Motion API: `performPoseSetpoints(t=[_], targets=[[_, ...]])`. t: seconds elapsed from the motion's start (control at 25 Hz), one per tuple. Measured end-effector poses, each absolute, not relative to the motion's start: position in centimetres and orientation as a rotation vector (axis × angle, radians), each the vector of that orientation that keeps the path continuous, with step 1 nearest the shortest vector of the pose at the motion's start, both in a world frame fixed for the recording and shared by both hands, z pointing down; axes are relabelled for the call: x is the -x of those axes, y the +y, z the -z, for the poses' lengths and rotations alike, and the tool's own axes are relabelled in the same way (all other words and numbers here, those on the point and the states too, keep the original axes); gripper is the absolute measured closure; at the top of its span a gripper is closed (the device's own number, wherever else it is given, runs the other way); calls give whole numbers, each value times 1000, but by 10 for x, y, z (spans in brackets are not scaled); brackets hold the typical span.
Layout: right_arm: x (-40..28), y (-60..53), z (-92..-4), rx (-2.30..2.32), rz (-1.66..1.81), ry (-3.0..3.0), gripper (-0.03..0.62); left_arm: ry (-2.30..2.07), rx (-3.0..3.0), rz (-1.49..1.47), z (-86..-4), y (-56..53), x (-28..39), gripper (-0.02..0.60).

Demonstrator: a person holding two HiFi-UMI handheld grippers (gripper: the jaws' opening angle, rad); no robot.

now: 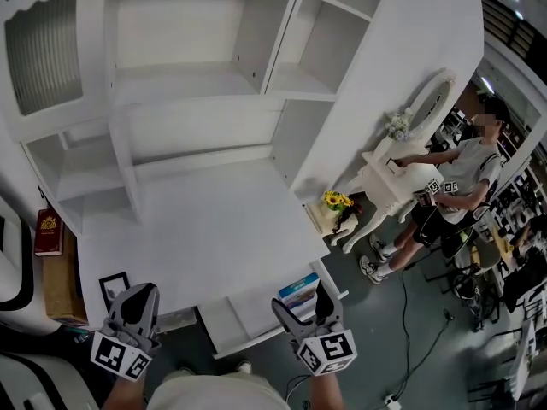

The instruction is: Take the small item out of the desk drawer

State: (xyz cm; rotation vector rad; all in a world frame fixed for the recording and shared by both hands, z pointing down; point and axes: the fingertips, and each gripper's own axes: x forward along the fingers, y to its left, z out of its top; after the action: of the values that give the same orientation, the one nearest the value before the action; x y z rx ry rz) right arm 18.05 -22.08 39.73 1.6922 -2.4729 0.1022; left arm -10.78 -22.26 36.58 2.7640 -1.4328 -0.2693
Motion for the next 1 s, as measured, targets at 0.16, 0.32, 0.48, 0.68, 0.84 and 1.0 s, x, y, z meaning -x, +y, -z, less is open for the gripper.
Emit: performPoseSetpoints(t=[0.16,0.32,0.48,0.68,0.84,1.0], targets=[[-190,-209,-390,-1767,-119,-2461,121,-1452,-2753,278,-365,-221,116,566],[-193,-201,-385,-1795,-111,-2456,121,-1467,-2741,275,-367,-217,123,566],[-191,-200,-380,-1813,-87,-2451,121,-1472,-2736,267,-369,-214,128,566],[-186,-198,-377,-1819,-85,-2464,121,-1476,-2730,256,-371,-211,134,566],[-183,-195,-374,-1827,-82,-2474,121,-1470,-2731,246,-373,-208,136,566],[-180,-192,-374,-1836,-82,-2472,121,-1461,-2739,243,-373,-206,138,566]])
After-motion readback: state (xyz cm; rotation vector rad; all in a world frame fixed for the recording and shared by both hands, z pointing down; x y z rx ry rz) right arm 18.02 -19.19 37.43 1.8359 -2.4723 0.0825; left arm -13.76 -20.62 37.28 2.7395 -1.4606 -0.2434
